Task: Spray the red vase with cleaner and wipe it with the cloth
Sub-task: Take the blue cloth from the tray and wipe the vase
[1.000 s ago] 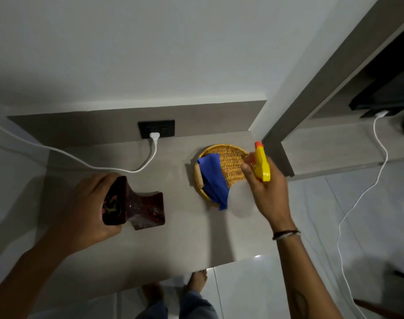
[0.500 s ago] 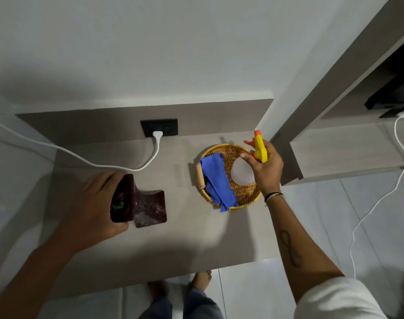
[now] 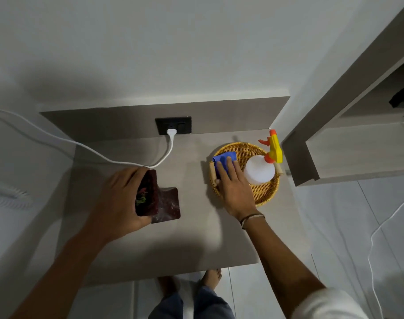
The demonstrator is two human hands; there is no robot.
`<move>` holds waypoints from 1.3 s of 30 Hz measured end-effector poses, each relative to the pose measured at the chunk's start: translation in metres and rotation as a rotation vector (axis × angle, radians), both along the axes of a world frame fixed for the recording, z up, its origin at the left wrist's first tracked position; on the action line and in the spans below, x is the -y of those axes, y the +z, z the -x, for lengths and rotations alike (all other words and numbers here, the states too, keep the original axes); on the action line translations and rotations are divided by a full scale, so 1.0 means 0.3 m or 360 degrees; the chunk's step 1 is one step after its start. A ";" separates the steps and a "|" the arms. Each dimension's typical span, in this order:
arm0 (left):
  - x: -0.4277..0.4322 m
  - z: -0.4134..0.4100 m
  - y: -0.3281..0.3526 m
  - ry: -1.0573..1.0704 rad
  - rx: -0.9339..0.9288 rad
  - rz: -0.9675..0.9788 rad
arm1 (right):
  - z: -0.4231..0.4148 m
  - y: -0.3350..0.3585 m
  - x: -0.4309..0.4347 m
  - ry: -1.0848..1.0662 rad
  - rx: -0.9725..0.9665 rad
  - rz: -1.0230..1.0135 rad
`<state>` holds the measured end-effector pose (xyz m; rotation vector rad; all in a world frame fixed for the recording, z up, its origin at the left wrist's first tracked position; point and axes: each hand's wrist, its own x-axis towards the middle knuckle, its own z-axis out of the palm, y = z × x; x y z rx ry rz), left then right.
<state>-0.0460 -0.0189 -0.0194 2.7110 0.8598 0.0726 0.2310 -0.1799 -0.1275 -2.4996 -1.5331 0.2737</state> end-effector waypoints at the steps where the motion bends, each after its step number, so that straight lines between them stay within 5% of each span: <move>1: 0.005 -0.005 0.000 -0.0003 0.0015 -0.0002 | -0.022 -0.025 -0.020 -0.0020 -0.0003 0.0079; 9: 0.019 -0.025 -0.016 -0.0001 0.0070 0.0012 | -0.078 -0.121 -0.085 0.0116 0.0021 0.0334; 18: 0.033 -0.017 -0.010 0.0131 0.0161 0.0127 | -0.080 -0.103 -0.088 -0.0070 -0.0126 0.0249; 26: 0.018 0.116 -0.054 0.0392 0.0540 0.0461 | 0.114 0.070 -0.009 -0.0533 -0.0250 -0.0688; 29: 0.003 0.155 -0.083 0.0413 0.0591 0.0523 | 0.316 0.147 0.006 -0.0338 -0.0523 -0.0926; 33: -0.011 0.167 -0.080 0.0349 0.0626 0.0552 | 0.554 0.219 -0.051 0.0144 -0.0977 -0.0864; 39: -0.028 0.180 -0.080 0.0241 0.0636 0.0457 | 0.629 0.133 -0.121 0.0291 -0.0987 -0.0574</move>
